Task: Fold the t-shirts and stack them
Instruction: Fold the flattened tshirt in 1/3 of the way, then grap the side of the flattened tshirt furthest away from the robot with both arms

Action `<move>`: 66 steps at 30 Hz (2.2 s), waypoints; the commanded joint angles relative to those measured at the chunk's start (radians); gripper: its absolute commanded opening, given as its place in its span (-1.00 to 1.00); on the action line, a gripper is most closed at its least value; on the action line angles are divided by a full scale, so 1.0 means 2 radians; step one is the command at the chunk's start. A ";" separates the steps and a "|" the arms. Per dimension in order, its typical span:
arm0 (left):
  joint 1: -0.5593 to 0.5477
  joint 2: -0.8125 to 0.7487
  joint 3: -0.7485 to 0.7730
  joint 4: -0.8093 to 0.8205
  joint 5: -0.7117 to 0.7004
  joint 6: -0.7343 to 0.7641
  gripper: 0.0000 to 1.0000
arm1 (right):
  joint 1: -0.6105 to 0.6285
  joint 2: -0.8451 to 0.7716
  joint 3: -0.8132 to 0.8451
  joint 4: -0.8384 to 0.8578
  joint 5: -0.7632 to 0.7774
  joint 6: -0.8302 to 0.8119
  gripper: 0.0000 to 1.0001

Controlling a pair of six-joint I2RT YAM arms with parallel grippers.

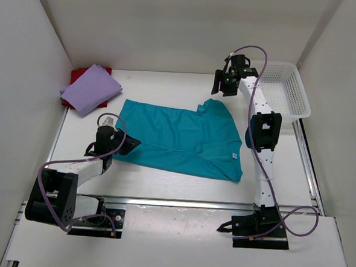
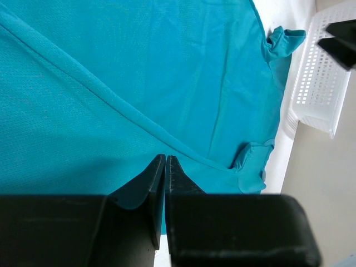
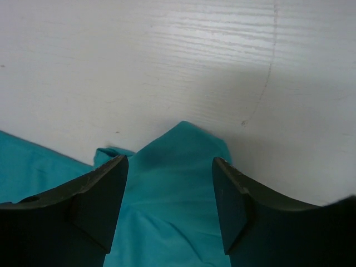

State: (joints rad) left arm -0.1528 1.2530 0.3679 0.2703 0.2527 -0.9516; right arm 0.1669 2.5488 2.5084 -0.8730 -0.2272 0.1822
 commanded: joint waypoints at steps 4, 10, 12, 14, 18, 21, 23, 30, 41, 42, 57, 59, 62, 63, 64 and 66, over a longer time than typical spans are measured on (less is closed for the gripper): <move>0.001 -0.015 -0.005 0.018 -0.007 -0.003 -0.68 | 0.009 0.041 0.009 0.025 -0.016 -0.010 0.24; -0.001 -0.007 -0.007 0.022 -0.004 -0.007 -0.69 | 0.013 0.037 0.020 0.016 -0.023 -0.011 -0.69; 0.000 -0.005 -0.007 0.025 -0.007 -0.007 -0.69 | 0.017 0.024 0.023 0.003 -0.007 -0.011 -0.92; -0.001 -0.006 -0.003 0.035 -0.006 -0.018 -0.69 | 0.031 0.007 0.026 -0.014 0.026 -0.008 -1.00; -0.008 0.004 0.013 0.047 -0.007 -0.033 -0.69 | 0.056 -0.046 0.000 -0.057 0.109 -0.017 -1.00; -0.018 0.004 0.017 0.067 -0.010 -0.049 -0.70 | 0.068 -0.092 -0.041 -0.083 0.169 -0.015 -1.00; -0.026 0.010 0.019 0.072 -0.014 -0.054 -0.71 | 0.077 -0.124 -0.076 -0.090 0.189 -0.014 -0.99; -0.020 -0.001 0.000 0.093 -0.004 -0.067 -0.71 | 0.127 -0.288 -0.377 0.011 0.203 -0.003 -0.90; 0.008 -0.048 -0.028 0.070 -0.002 -0.057 -0.68 | 0.119 -0.472 -0.652 0.159 0.139 0.023 -0.27; 0.007 -0.048 -0.025 0.068 -0.005 -0.056 -0.68 | 0.099 -0.477 -0.661 0.172 0.129 0.028 -0.50; 0.006 0.003 0.018 0.062 -0.018 -0.041 -0.71 | 0.042 -0.362 -0.669 0.362 -0.044 0.114 -0.27; 0.003 0.006 0.018 0.060 -0.020 -0.042 -0.71 | 0.046 -0.355 -0.662 0.355 -0.047 0.115 -0.33; 0.000 0.012 0.020 0.062 -0.024 -0.041 -0.69 | 0.042 -0.351 -0.663 0.354 -0.039 0.109 -0.53; -0.003 0.014 0.022 0.064 -0.027 -0.040 -0.69 | 0.045 -0.354 -0.662 0.351 -0.037 0.108 -0.62; -0.003 0.014 0.024 0.064 -0.024 -0.041 -0.70 | 0.042 -0.351 -0.660 0.348 -0.035 0.108 -0.76; -0.004 0.020 0.026 0.065 -0.029 -0.042 -0.71 | 0.045 -0.352 -0.652 0.344 -0.024 0.107 -0.94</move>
State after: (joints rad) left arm -0.1532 1.2903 0.3779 0.3889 0.2173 -1.0470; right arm 0.2493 1.8500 1.1687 -0.2150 -0.2935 0.3943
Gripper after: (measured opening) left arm 0.149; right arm 0.052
